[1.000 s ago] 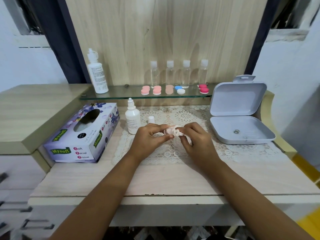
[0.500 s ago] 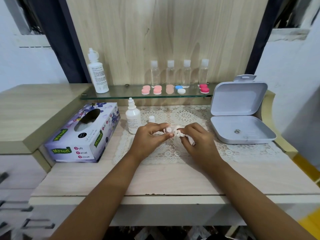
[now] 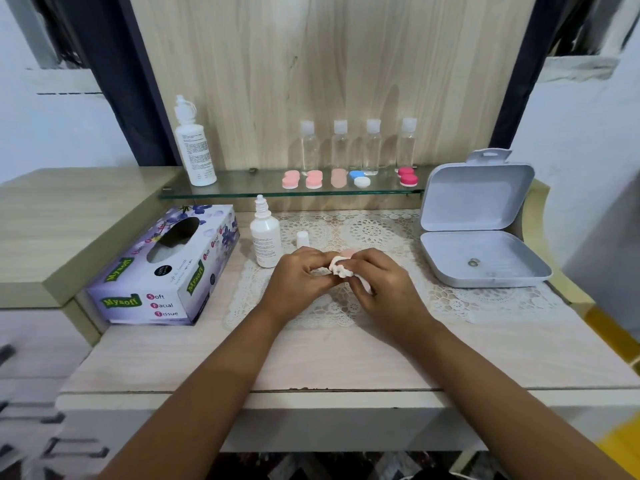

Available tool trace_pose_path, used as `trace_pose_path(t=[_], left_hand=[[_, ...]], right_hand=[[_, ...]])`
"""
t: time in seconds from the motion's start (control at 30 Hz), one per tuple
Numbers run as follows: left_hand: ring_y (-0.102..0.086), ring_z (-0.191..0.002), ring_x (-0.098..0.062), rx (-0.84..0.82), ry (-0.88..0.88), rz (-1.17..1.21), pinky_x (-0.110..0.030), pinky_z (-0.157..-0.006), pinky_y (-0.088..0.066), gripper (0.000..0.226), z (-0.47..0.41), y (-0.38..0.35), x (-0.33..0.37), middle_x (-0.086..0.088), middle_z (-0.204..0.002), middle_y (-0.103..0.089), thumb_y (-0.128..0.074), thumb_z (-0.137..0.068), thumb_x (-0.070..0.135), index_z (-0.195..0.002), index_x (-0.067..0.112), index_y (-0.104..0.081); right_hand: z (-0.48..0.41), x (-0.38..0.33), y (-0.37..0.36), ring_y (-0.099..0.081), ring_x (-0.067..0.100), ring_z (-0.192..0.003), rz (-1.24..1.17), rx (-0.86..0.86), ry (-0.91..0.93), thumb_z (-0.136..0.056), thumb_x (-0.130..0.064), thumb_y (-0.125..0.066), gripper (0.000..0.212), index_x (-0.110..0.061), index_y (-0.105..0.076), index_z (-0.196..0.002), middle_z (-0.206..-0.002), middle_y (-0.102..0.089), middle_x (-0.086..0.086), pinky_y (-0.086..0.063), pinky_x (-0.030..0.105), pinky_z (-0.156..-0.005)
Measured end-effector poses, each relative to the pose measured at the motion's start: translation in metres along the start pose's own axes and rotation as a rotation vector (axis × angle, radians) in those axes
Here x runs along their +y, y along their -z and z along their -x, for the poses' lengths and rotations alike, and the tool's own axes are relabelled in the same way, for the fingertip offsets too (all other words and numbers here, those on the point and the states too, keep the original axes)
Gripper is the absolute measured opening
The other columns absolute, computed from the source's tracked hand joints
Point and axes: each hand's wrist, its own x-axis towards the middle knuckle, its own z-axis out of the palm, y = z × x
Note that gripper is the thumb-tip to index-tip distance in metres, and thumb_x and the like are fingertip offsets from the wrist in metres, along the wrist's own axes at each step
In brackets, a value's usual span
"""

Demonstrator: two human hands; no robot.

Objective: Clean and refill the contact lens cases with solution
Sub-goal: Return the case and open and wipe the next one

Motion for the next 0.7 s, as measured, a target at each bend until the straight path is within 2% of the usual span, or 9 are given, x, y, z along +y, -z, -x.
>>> trace_pose_path(t=[0.1,0.23,0.37,0.53,0.6,0.7], left_hand=[[-0.06,-0.086,-0.012,0.002,-0.003,0.0,-0.028,-0.079,-0.047,0.032,0.0,0.0,0.002,0.001,-0.083,-0.071,-0.078,-0.072,0.022,-0.103,0.028,-0.072],[-0.061,-0.086,-0.007,0.036,-0.002,0.008,-0.021,-0.081,-0.047,0.034,0.0,-0.001,0.002,0.004,-0.085,-0.07,-0.081,-0.067,0.021,-0.101,0.021,-0.073],[-0.062,-0.087,-0.007,0.067,0.025,0.053,-0.022,-0.082,-0.047,0.036,0.0,-0.001,0.003,0.004,-0.086,-0.07,-0.082,-0.067,0.018,-0.099,0.027,-0.069],[-0.063,-0.091,-0.012,0.098,0.061,0.114,-0.025,-0.086,-0.048,0.035,0.0,0.001,0.004,0.012,-0.086,-0.069,-0.081,-0.067,0.019,-0.1,0.027,-0.07],[-0.063,-0.091,-0.008,0.097,0.062,0.105,-0.021,-0.086,-0.047,0.036,0.0,0.001,0.004,0.018,-0.085,-0.068,-0.081,-0.068,0.018,-0.1,0.028,-0.069],[-0.062,-0.088,0.004,0.072,0.051,0.077,-0.01,-0.083,-0.044,0.039,0.0,0.002,0.005,0.024,-0.085,-0.065,-0.08,-0.07,0.016,-0.102,0.032,-0.066]], right_hand=[[0.0,0.002,0.001,-0.055,0.017,-0.076,0.019,-0.002,-0.006,-0.086,-0.01,-0.052,0.02,-0.002,-0.068,-0.096,-0.085,-0.059,0.009,-0.038,0.013,-0.072],[-0.002,0.004,0.006,-0.051,0.012,-0.073,0.021,0.041,-0.087,-0.085,-0.009,-0.049,0.022,0.001,-0.067,-0.093,-0.083,-0.058,0.01,-0.031,0.002,-0.07],[-0.003,0.013,0.013,-0.05,0.012,-0.073,0.062,0.139,-0.177,-0.081,-0.002,-0.056,0.016,0.003,-0.068,-0.09,-0.081,-0.06,0.014,-0.034,0.008,-0.064],[-0.004,0.016,0.014,-0.05,0.009,-0.078,0.061,0.202,-0.275,-0.077,0.0,-0.061,0.015,0.003,-0.068,-0.09,-0.083,-0.063,0.015,-0.031,-0.002,-0.073],[-0.006,0.011,0.016,-0.051,0.009,-0.078,0.014,0.201,-0.386,-0.082,-0.005,-0.063,0.014,0.0,-0.068,-0.094,-0.087,-0.065,0.013,-0.031,0.004,-0.068],[-0.008,0.011,0.018,-0.056,0.017,-0.081,-0.173,0.1,-0.657,-0.088,-0.012,-0.059,0.017,-0.008,-0.067,-0.103,-0.087,-0.064,0.003,-0.039,0.022,-0.068]])
